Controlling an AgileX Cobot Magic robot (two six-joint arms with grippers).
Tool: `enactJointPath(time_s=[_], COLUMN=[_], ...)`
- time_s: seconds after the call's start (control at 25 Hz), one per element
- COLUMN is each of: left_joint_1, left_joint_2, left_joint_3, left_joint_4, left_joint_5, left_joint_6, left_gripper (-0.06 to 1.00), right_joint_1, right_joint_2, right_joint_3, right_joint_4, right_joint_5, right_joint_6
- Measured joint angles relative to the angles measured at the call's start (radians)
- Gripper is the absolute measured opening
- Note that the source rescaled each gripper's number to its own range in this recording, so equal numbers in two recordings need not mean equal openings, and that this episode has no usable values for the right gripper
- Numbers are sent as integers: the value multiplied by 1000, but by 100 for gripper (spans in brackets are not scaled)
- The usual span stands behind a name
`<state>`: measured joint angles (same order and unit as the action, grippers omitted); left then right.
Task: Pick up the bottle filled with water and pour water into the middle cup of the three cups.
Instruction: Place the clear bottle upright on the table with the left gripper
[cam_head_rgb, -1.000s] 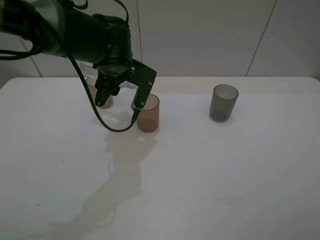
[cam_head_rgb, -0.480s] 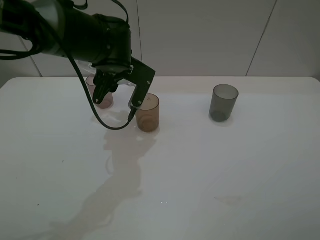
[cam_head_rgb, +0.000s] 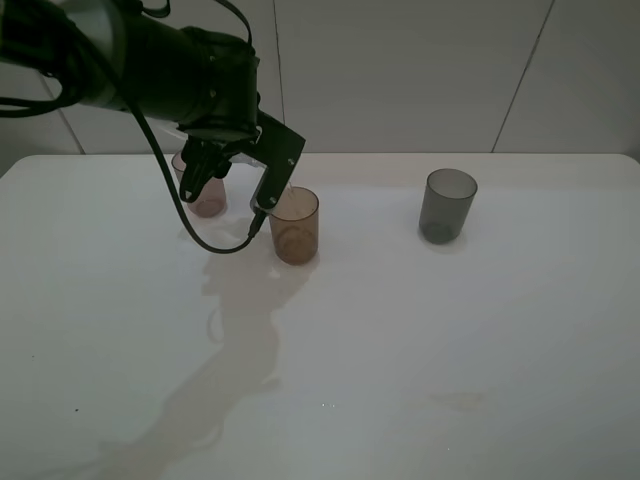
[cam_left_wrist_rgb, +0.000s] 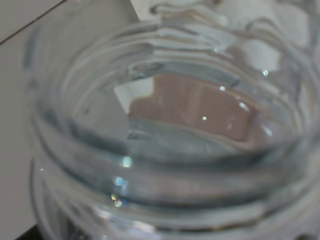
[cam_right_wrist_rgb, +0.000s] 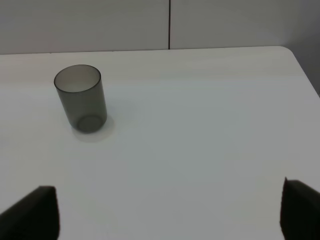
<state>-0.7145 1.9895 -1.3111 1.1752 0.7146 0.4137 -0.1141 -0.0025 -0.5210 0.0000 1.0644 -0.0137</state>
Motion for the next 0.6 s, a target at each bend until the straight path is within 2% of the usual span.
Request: enactJointPath(time_s=[0.36,0.6], left_joint_1=[0,0], left_joint_2=[0,0], left_joint_3=[0,0], left_joint_4=[70,74], left_joint_5=[-2,-2], left_joint_6=[1,1], left_gripper=[1,1], right_joint_1=[0,0], right_joint_2=[0,0], right_joint_3=[0,0], right_joint_4=[0,0], right_joint_5=[0,0], right_joint_6=[0,0])
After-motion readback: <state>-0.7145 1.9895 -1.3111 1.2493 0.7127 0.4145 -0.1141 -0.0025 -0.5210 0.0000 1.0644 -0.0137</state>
